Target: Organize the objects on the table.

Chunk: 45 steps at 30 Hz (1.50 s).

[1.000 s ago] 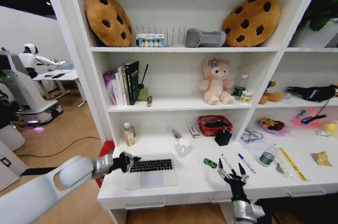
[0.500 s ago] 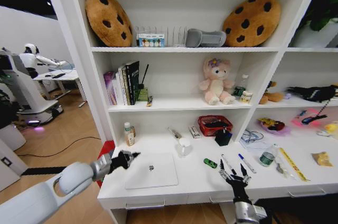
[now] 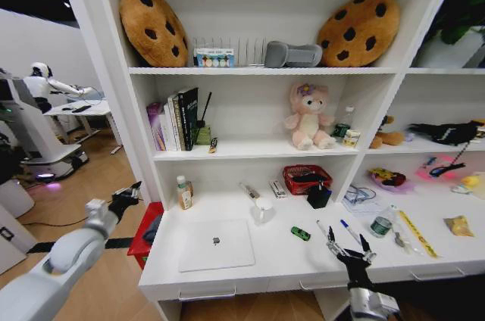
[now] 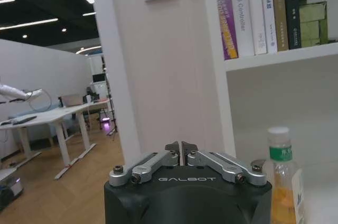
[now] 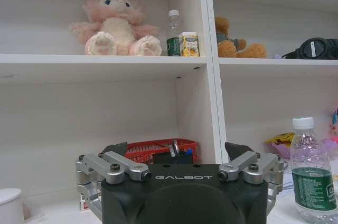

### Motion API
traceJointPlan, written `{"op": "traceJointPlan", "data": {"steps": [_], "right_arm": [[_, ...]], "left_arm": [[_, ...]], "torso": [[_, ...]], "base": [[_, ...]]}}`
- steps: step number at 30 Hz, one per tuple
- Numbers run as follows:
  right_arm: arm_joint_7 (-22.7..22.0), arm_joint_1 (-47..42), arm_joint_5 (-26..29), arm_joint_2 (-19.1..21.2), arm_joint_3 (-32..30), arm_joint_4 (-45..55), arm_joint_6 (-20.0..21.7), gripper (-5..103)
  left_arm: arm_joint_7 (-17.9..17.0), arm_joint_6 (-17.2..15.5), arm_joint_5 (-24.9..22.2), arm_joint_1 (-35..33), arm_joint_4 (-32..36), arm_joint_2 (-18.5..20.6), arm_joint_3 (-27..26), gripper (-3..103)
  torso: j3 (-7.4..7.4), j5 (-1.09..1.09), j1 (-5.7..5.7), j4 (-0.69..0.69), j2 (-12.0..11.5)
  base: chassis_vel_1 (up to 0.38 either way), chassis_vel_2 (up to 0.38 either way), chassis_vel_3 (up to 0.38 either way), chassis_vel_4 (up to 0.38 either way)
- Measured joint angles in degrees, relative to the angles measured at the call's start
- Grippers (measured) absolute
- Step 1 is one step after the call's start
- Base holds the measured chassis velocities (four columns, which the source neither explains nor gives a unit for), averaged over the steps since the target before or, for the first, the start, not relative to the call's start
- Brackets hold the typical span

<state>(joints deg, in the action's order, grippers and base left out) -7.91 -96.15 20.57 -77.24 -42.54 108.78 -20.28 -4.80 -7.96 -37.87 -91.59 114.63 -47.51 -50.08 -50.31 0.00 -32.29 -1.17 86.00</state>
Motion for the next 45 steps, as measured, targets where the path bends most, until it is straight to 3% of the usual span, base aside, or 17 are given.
{"op": "traceJointPlan", "data": {"steps": [3, 6, 7, 10, 11, 14, 22, 25, 37, 41, 45], "right_arm": [[0.0, -0.2, 0.0, 0.3, 0.1, 0.2, 0.1, 100], [-0.2, -0.5, -0.1, 0.8, 0.6, 1.3, 0.5, 100], [-0.2, -0.5, -0.1, 0.8, 0.6, 1.3, 0.5, 100], [-0.7, -1.4, -1.0, 0.8, 1.1, 3.4, 1.4, 100], [-0.7, -1.4, -1.0, 0.8, 1.1, 3.4, 1.4, 100], [-0.9, -4.2, -3.1, 0.8, 0.8, 6.3, 3.7, 100], [1.6, -10.1, -5.0, 0.8, 0.4, 11.7, 8.4, 100], [2.6, -11.0, -5.6, 1.1, 0.7, 12.7, 9.1, 100], [3.0, -11.7, -8.3, 2.1, 1.3, 13.7, 10.8, 100], [2.0, -12.5, -9.8, 3.3, 0.8, 13.3, 9.0, 100], [5.8, -13.9, -6.9, 5.6, -1.0, 12.2, 6.3, 100]], "left_arm": [[1.2, 1.2, 1.4, -3.6, 0.9, -3.3, -3.0, 9], [3.0, 3.4, 3.6, -10.6, 3.4, -9.4, -8.3, 25], [3.0, 3.4, 3.6, -10.6, 3.4, -9.4, -8.3, 25], [4.3, 4.8, 4.2, -15.3, 6.8, -13.6, -10.6, 41], [4.3, 4.8, 4.2, -15.3, 6.8, -13.6, -10.6, 41], [6.0, 7.1, 6.4, -18.6, 10.5, -18.7, -11.7, 58], [7.3, 10.7, 9.4, -20.6, 13.8, -26.9, -12.5, 80], [7.3, 11.3, 10.5, -19.5, 14.7, -29.1, -11.4, 96], [6.3, 10.6, 12.7, -18.0, 16.9, -29.8, -6.8, 100], [6.2, 10.5, 13.4, -18.1, 17.2, -30.3, -5.9, 100], [6.2, 10.5, 14.0, -18.2, 17.3, -30.7, -5.2, 100]], "torso": [[0.0, -0.02, 0.0, -0.03, 0.0], [0.0, 0.0, 0.0, -0.06, 0.0], [0.0, 0.0, 0.0, -0.06, 0.0], [0.0, 0.02, 0.0, -0.07, 0.0], [0.0, 0.02, 0.0, -0.07, 0.0], [0.01, 0.02, 0.0, -0.07, 0.0], [0.0, 0.0, 0.01, -0.05, 0.0], [0.0, 0.0, 0.0, -0.06, 0.0], [0.0, 0.0, 0.0, -0.06, 0.0], [0.0, 0.0, -0.01, -0.06, 0.0], [0.0, 0.0, 0.0, -0.07, 0.0]], "base": [[0.0, 0.0, 0.0, 0.0], [0.0, 0.0, 0.0, 0.0], [0.0, 0.0, 0.0, 0.0], [0.0, 0.0, 0.0, 0.0], [0.0, 0.0, 0.0, 0.0], [0.0, 0.0, 0.0, 0.0], [0.0, 0.0, 0.0, 0.0], [0.0, 0.0, 0.0, 0.0], [0.0, 0.0, 0.0, 0.0], [0.0, 0.0, 0.0, 0.0], [0.0, 0.0, 0.0, 0.0]]}}
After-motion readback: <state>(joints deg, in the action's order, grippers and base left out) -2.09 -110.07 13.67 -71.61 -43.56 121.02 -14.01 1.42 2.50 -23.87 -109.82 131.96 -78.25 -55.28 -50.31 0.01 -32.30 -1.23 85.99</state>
